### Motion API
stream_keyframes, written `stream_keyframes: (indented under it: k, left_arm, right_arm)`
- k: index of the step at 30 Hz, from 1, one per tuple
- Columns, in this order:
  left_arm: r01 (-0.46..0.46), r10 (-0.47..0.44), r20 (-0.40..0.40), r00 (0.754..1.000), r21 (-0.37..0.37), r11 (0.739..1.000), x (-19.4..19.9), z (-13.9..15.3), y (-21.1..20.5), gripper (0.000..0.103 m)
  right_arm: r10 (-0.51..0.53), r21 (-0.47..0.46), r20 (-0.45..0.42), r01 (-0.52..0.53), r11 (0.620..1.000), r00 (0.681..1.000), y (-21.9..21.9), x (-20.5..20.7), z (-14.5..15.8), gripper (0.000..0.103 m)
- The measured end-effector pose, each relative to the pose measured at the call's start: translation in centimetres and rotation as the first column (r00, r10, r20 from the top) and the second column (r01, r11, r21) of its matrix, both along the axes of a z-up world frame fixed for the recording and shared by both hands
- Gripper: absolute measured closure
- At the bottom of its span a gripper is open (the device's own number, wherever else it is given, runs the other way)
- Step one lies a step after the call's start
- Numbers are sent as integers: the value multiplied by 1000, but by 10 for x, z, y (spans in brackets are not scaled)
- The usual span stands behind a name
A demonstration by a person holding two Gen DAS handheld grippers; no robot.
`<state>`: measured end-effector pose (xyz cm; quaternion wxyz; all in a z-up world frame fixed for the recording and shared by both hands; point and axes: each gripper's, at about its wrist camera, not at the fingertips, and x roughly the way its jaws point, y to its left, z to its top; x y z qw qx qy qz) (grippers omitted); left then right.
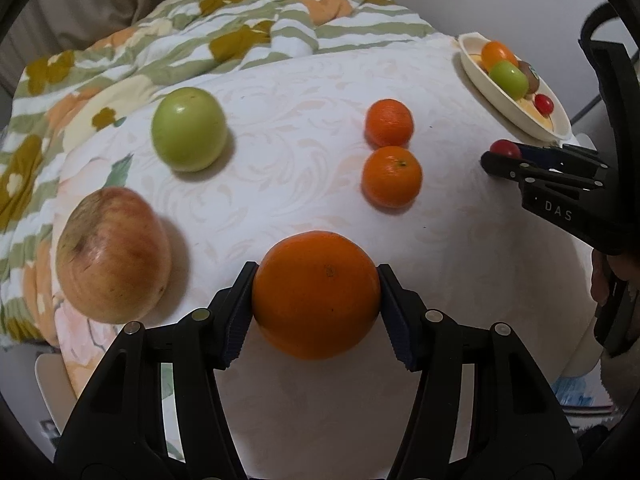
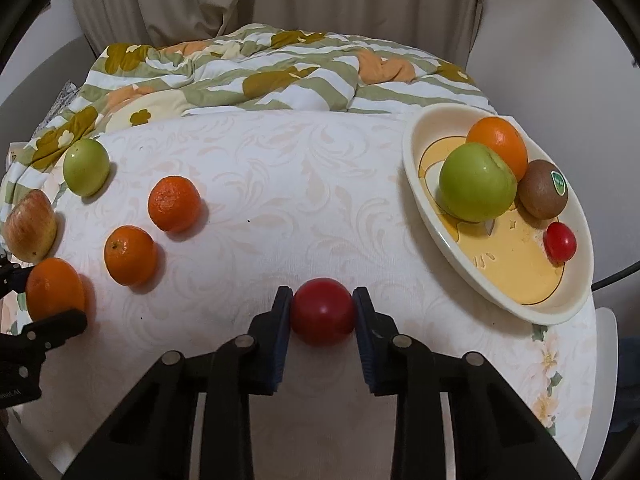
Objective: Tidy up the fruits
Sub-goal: 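Carry the orange and red tomato onto the cream plate and open both tools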
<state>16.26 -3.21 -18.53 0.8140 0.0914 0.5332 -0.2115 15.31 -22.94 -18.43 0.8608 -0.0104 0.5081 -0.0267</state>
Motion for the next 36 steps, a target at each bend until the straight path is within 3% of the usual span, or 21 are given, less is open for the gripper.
stream_keyframes:
  k: [9, 18, 27, 36]
  left_arm:
    - [-35, 35, 23, 999, -30, 999, -2, 19, 21, 38]
    - [-41, 47, 72, 996, -84, 996, -1, 62, 29, 38]
    - [6, 8, 151, 988, -93, 996, 3, 102, 18, 38]
    - [-29, 56, 211, 976, -130, 991, -10, 141, -26, 38]
  right_arm:
    - [3, 12, 34, -4, 1000, 999, 9, -2, 22, 75]
    - [-14, 36, 80, 12, 999, 997, 15, -13, 61, 75]
    - [-55, 92, 115, 45, 995, 992, 3, -34, 103, 75]
    - [11, 87, 151, -24, 996, 988, -39, -51, 133, 75]
